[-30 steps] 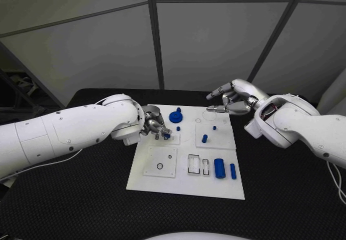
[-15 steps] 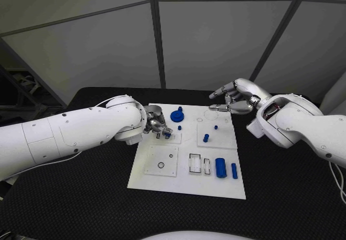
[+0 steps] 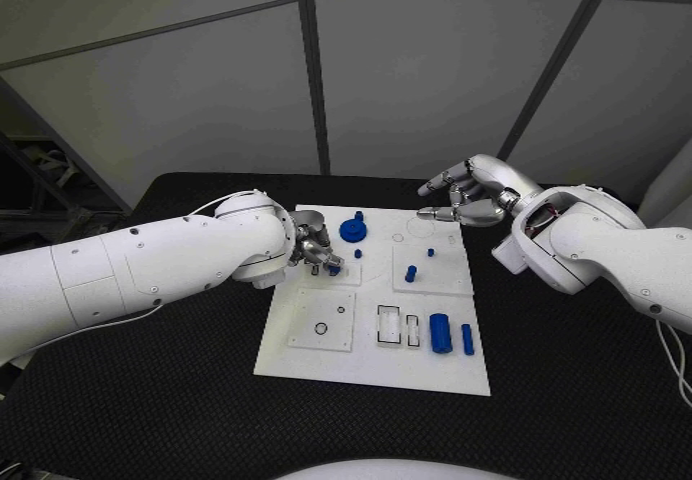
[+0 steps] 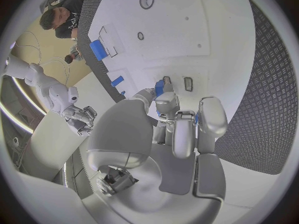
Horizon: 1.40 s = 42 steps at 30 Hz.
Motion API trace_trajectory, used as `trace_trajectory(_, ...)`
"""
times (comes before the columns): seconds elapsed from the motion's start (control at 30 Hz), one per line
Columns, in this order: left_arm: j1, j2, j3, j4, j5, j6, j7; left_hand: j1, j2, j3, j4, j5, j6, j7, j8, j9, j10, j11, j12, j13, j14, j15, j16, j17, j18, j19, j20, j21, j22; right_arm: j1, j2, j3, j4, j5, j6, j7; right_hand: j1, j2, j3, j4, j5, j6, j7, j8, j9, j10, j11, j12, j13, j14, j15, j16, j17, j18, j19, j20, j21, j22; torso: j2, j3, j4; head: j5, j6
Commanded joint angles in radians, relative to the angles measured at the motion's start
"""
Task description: Assemble the parts on the task board
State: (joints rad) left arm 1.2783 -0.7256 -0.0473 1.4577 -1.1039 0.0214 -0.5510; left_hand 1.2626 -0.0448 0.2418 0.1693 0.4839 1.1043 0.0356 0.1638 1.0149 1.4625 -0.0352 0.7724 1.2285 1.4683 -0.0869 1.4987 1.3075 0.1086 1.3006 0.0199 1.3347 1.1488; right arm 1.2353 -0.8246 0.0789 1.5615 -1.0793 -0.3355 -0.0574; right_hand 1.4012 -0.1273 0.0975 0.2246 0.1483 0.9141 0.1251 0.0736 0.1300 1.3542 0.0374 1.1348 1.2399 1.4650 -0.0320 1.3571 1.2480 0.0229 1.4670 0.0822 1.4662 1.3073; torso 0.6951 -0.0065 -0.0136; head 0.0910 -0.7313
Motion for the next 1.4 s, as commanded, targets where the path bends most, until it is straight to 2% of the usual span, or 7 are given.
trace_trajectory(0.03,0.0,0.0,0.0,0.001,-0.025,0.019,-0.008,-0.006,0.002,0.217,-0.209,0.003,0.005,0.001,-0.004,0.001,0.013,-0.002,0.003,0.001,0.083,-0.007,0.005,0.184,-0.017,0.008,0.0,0.006,0.001,0.002,0.001,0.001,0.002,-0.005,-0.011,0.001,-0.011,-0.003,0.0,0.005,-0.005,0.007,-0.001,-0.003,-0.001,0.006,0.002,0.006,0.001,0.034,-0.004,-0.002,0.001,0.012,0.022,-0.007,-0.005,0.137,-0.001,-0.0002,0.0008,0.001,-0.001)
trace_trajectory(0.53,-0.001,-0.008,0.0,0.002,-0.031,0.04,-0.021,-0.012,0.0,0.225,-0.216,0.007,0.008,0.0,-0.005,0.004,0.014,-0.002,0.001,0.002,0.083,-0.008,0.007,0.186,-0.017,0.007,0.0,0.006,0.001,0.002,0.001,0.001,0.002,-0.005,-0.007,0.001,-0.011,-0.003,0.0,0.005,-0.005,0.007,-0.001,-0.003,-0.001,0.006,0.002,0.006,0.001,0.034,-0.004,-0.002,0.001,0.012,0.022,-0.007,-0.005,0.137,-0.002,-0.0002,0.0001,0.002,0.0)
trace_trajectory(0.73,-0.001,-0.01,0.0,0.002,-0.031,0.043,-0.025,-0.012,0.0,0.225,-0.216,0.007,0.008,0.0,-0.005,0.004,0.014,-0.002,0.001,0.002,0.083,-0.008,0.007,0.186,-0.017,0.007,0.0,0.006,0.001,0.002,0.001,0.001,0.002,-0.005,-0.007,0.001,-0.011,-0.003,0.0,0.005,-0.005,0.007,-0.001,-0.003,-0.001,0.006,0.002,0.006,0.001,0.034,-0.004,-0.002,0.001,0.012,0.022,-0.007,-0.005,0.137,-0.001,0.0,0.0016,0.002,-0.001)
trace_trajectory(1.13,-0.002,0.003,0.0,0.0,-0.031,0.06,-0.024,-0.024,-0.003,0.23,-0.219,0.008,0.012,0.0,-0.006,0.008,0.018,-0.001,0.002,0.003,0.083,-0.007,0.008,0.186,-0.016,0.006,0.0,0.005,0.0,0.002,0.001,0.001,0.002,-0.005,-0.005,0.001,-0.011,-0.003,0.0,0.005,-0.005,0.007,-0.001,-0.003,-0.001,0.006,0.002,0.006,0.001,0.034,-0.004,-0.002,0.001,0.012,0.022,-0.007,-0.005,0.137,-0.001,0.0002,0.0003,0.002,-0.004)
trace_trajectory(1.27,-0.003,0.009,0.0,-0.005,-0.031,0.063,-0.025,-0.056,-0.013,0.224,-0.214,-0.022,0.021,-0.004,-0.005,0.016,0.028,-0.002,0.005,0.007,0.084,-0.011,0.011,0.191,-0.016,0.007,-0.002,0.005,0.004,0.002,0.0,0.001,0.003,-0.005,-0.004,0.0,-0.014,-0.003,-0.001,0.009,-0.005,0.008,-0.001,-0.004,-0.001,0.006,0.002,0.006,0.0,0.034,-0.005,-0.003,0.001,0.012,0.022,-0.007,-0.005,0.137,-0.001,0.0005,0.0006,0.001,-0.005)
trace_trajectory(1.4,-0.003,0.015,0.0,-0.009,-0.031,0.069,-0.027,-0.08,-0.021,0.216,-0.205,-0.037,0.028,-0.009,-0.007,0.021,0.034,-0.005,0.009,0.011,0.085,-0.014,0.015,0.195,-0.017,0.01,-0.005,0.006,0.009,0.002,0.0,0.001,0.005,-0.005,-0.003,0.0,-0.014,-0.003,-0.001,0.009,-0.005,0.008,-0.001,-0.004,-0.001,0.006,0.002,0.006,0.0,0.034,-0.005,-0.003,0.001,0.012,0.022,-0.007,-0.005,0.137,-0.001,0.0004,0.0004,0.0,-0.005)
